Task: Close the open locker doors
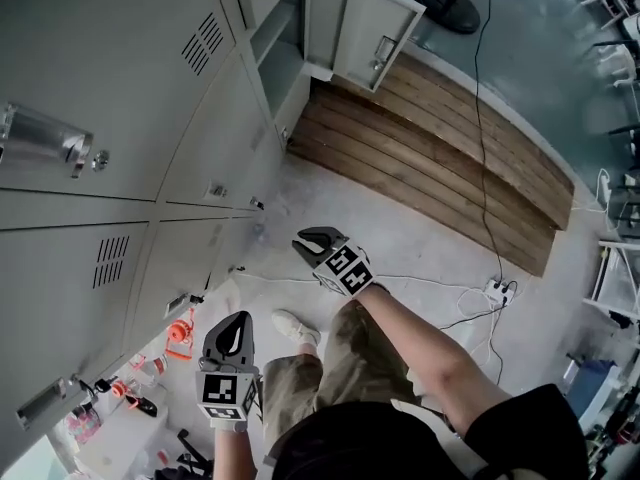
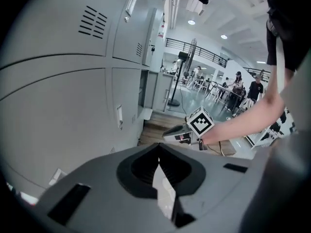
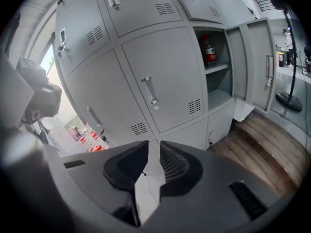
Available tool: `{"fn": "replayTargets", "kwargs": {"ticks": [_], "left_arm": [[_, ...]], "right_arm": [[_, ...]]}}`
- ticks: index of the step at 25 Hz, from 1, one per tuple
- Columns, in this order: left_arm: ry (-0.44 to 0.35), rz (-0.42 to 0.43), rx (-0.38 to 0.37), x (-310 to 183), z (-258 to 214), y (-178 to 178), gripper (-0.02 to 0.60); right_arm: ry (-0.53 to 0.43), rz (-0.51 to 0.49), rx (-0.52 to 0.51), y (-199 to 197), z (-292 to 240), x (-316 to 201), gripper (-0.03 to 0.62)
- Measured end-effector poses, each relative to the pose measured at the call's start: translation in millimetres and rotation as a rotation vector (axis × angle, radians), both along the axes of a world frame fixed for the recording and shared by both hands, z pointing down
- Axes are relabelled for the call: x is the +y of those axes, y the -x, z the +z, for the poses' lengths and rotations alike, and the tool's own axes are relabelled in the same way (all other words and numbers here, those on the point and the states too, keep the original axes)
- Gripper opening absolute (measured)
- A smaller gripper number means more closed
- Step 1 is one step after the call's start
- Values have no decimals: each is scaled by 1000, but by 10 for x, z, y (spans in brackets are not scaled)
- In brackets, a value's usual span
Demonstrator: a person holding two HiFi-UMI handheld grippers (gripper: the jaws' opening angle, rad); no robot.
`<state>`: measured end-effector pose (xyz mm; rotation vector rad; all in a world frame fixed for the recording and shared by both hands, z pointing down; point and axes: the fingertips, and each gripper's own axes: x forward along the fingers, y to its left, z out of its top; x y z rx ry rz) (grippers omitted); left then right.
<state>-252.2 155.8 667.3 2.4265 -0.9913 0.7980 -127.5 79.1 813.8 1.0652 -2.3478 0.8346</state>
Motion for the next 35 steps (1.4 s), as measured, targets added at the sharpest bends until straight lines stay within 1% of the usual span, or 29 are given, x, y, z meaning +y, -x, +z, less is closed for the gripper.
{"fn": "replayTargets", "kwargs": {"ticks": [7, 13, 23, 27, 30, 32, 35], "left_arm": [[-51, 45, 40, -439, -319, -521, 8], [-100, 46, 85, -866, -612, -923, 8], [-185, 52, 100, -1392, -1070, -1560, 8], [-187, 47, 113, -1524, -1140, -1730, 8], [-201, 63, 134, -1661, -1218, -1861, 8], [-205, 79, 147, -1769, -1266, -1939, 8], [-215, 124, 164, -1957, -1323, -2054, 8]], "right_arm": [[-48, 102, -7, -678, -588, -285, 78], [-98, 154, 5, -1200, -986, -527, 78], [-186, 236, 8, -2082, -1657, -997, 78], [-219, 251, 25, -2316, -1842, -1150, 78], [-236, 272, 42, -2461, -1946, -1264, 80], [-242, 291, 53, -2545, -2001, -1353, 80], [-251, 321, 70, -2654, -2066, -1508, 80]]}}
